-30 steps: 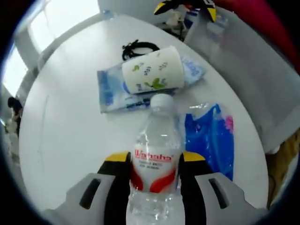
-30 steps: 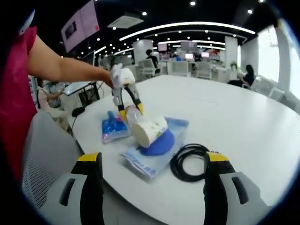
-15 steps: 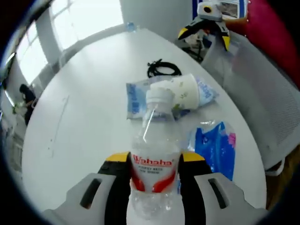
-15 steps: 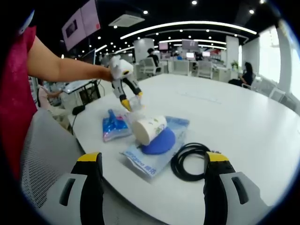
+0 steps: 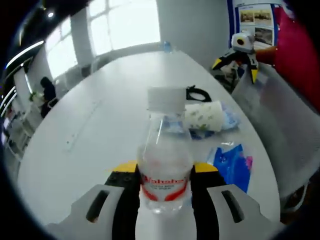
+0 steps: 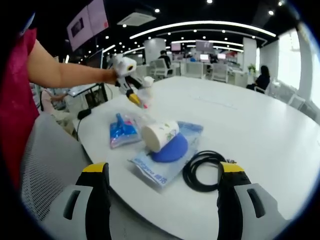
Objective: Arrange the tabletop items into an orderly group along one side of the table until the central work area is clear of visible clutter.
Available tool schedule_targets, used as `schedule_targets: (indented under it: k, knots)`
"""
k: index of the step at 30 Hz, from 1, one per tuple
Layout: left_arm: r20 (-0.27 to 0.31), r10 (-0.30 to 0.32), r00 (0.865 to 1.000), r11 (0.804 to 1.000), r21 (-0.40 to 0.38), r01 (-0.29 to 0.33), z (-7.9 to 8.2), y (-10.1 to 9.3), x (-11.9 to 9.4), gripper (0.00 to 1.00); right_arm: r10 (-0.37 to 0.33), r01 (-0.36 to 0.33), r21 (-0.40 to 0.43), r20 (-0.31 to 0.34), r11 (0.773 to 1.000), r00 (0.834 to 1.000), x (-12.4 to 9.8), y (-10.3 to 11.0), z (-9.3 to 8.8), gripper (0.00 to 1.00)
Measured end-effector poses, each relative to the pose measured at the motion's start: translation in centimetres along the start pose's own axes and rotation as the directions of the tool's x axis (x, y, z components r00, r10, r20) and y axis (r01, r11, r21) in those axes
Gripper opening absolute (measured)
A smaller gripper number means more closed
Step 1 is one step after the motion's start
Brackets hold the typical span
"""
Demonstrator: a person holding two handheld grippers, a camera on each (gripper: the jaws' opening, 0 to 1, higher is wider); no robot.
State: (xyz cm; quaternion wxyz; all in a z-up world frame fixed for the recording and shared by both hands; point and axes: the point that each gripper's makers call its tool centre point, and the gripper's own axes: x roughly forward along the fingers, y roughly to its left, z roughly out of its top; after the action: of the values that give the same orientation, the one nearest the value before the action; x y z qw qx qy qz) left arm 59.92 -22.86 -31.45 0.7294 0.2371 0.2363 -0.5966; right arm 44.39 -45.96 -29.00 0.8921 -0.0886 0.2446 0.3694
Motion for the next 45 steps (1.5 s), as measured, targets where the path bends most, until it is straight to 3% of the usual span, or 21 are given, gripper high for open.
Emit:
schedule_targets:
  k: [10, 16, 32, 35, 45]
  knots:
    - [0.043, 0.041, 0.998, 0.994, -0.106, -0.036, -1.8, 1.0, -2.2, 0.36, 0.004, -0.004, -0.005, -0.012, 1.000, 1.000, 0.0, 0.1, -0.2, 0.89]
    - [0.040, 0.064, 0.997, 0.989, -0.134, -0.058, -3.0, 1.3, -2.9, 0.36, 0.006, -0.006, -0.008, -0.019, 1.000, 1.000, 0.1, 0.1, -0.3, 0.89]
    - [0.046, 0.095, 0.994, 0.985, -0.151, -0.087, -2.8, 1.5, -2.9, 0.37, 0.006, -0.006, -0.010, -0.019, 1.000, 1.000, 0.1, 0.2, -0.3, 0.89]
    - [0.074, 0.118, 0.990, 0.979, -0.175, -0.103, -2.4, 1.6, -3.1, 0.41, 0.009, -0.009, -0.009, -0.017, 1.000, 1.000, 0.1, 0.2, -0.3, 0.89]
    - [0.075, 0.148, 0.986, 0.972, -0.195, -0.131, -2.4, 1.4, -2.7, 0.47, 0.011, -0.011, 0.014, -0.006, 1.000, 1.000, -0.3, -0.2, 0.0, 0.93]
